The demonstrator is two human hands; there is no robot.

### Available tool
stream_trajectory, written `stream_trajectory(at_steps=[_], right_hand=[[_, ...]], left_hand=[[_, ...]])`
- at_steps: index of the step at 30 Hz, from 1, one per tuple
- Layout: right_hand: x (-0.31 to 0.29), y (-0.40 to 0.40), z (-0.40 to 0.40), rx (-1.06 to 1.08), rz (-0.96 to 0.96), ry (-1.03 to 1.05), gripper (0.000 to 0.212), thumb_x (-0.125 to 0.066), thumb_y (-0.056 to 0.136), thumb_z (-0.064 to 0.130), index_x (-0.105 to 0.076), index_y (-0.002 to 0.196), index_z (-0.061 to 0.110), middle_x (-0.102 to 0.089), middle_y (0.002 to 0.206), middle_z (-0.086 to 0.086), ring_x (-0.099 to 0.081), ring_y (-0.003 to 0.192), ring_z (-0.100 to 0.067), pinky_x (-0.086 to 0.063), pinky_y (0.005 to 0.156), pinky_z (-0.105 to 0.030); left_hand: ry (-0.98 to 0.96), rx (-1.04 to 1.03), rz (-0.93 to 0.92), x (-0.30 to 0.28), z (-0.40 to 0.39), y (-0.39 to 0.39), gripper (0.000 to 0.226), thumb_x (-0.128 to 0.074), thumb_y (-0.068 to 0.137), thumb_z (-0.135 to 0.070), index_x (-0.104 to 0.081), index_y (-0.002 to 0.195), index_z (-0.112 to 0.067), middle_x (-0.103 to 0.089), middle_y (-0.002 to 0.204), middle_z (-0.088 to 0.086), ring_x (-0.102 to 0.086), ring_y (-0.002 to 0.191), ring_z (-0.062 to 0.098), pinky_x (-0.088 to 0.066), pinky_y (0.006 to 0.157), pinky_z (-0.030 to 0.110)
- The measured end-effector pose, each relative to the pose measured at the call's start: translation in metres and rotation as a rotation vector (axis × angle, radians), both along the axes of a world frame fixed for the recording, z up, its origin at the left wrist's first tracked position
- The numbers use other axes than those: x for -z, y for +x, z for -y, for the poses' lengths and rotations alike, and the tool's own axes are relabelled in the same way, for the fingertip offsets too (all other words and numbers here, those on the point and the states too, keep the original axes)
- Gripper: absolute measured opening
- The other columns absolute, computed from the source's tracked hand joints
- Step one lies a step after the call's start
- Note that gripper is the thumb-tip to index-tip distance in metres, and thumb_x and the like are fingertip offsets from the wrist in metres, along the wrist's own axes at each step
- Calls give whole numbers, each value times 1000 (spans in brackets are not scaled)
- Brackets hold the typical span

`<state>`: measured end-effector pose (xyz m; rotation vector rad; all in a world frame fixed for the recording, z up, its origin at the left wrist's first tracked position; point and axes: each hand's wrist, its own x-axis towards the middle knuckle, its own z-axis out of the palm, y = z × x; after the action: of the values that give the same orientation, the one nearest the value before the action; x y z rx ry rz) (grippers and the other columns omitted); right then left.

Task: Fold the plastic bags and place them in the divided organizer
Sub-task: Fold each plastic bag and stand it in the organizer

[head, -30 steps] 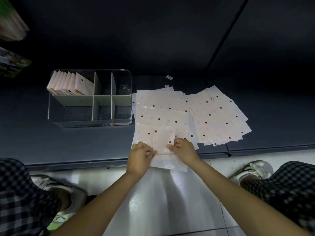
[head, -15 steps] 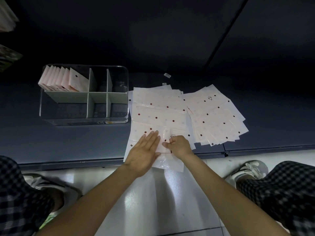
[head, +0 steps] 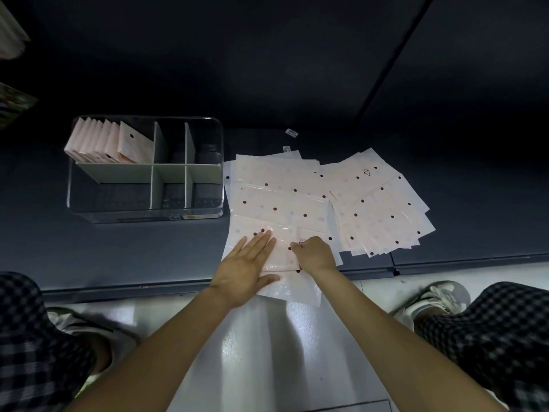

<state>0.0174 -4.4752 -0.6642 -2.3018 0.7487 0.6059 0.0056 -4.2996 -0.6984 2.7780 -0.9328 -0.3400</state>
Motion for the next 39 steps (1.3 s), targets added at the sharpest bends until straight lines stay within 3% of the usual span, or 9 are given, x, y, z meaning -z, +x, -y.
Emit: stream_trajectory(at_steps=[4, 8, 13, 19, 23, 25, 30, 34, 39], right_hand=[[-10, 8, 4, 59, -48, 79, 31, -53, 92, 34, -56, 79, 6, -51, 73, -1, -51, 77, -23, -38, 66, -25], [-28, 5, 7, 18, 3, 84, 41, -48, 94, 34, -44, 61, 10, -47, 63, 0, -47, 60, -17, -34, 53, -25], [-58, -18, 8, -495, 655, -228, 34, -57, 90, 40, -63, 115, 19, -64, 112, 4, -51, 107, -21, -42, 91, -35], [-95, -26, -1, -989, 860, -676, 45, -91, 41, 18, -74, 82, 14, -67, 63, 4, -67, 74, -15, -49, 63, -20], [-123, -15, -8, -934, 692, -537, 10, -68, 83, 23, -66, 89, 16, -58, 68, 0, -58, 74, -21, -41, 63, -25], [-137, -8, -11, -826, 615, -372, 24, -43, 98, 34, -58, 89, 18, -54, 70, 0, -50, 70, -22, -35, 62, -32], [-173, 21, -41, -700, 618, 28, 15, -54, 94, 28, -62, 83, 22, -58, 62, 11, -54, 61, -3, -39, 55, -15], [-184, 61, -78, -623, 577, 70, 8, -60, 90, 23, -63, 82, 22, -68, 67, 8, -62, 62, 5, -40, 54, -9], [-180, 118, -130, -427, 569, 236, 9, -60, 90, 15, -64, 83, 20, -71, 76, 1, -69, 59, -9, -52, 55, -18]], left_hand=[[33, 14, 50, -5, 3, 2, 63, -25, 99, -51, 13, 147, -33, 8, 158, -2, 1, 146, 12, 8, 116, 28], [95, 56, 75, -23, 8, 11, 56, -27, 103, -28, 3, 148, -41, -15, 158, 5, -16, 145, 16, 0, 117, 32], [47, 100, 60, -55, 10, 28, 51, -30, 102, -22, -13, 148, -36, -32, 151, 4, -23, 141, 16, -8, 116, 34], [-42, 103, -81, -102, -2, 35, 38, -28, 102, -35, -36, 139, -36, -44, 143, -1, -37, 134, 21, -32, 107, 38], [-277, -47, -265, -131, -27, 41, 28, -43, 97, -43, -64, 100, -23, -65, 86, -6, -56, 84, 15, -43, 71, 33], [-440, -142, -357, -139, -42, 46, 35, -56, 93, -33, -56, 73, -5, -47, 60, -3, -39, 59, 13, -32, 59, 30], [-629, -262, -404, -159, -76, 70, 25, -62, 90, -21, -64, 82, 2, -65, 79, 21, -60, 70, 26, -51, 73, 44], [-650, -328, -243, -174, -111, 106, 19, -61, 90, -27, -63, 72, -32, -64, 70, -11, -59, 70, 12, -46, 65, 34], [-234, -620, 190, -154, -168, 146, 23, -51, 93, -30, -62, 113, -26, -57, 118, 0, -45, 112, 22, -37, 85, 34]])
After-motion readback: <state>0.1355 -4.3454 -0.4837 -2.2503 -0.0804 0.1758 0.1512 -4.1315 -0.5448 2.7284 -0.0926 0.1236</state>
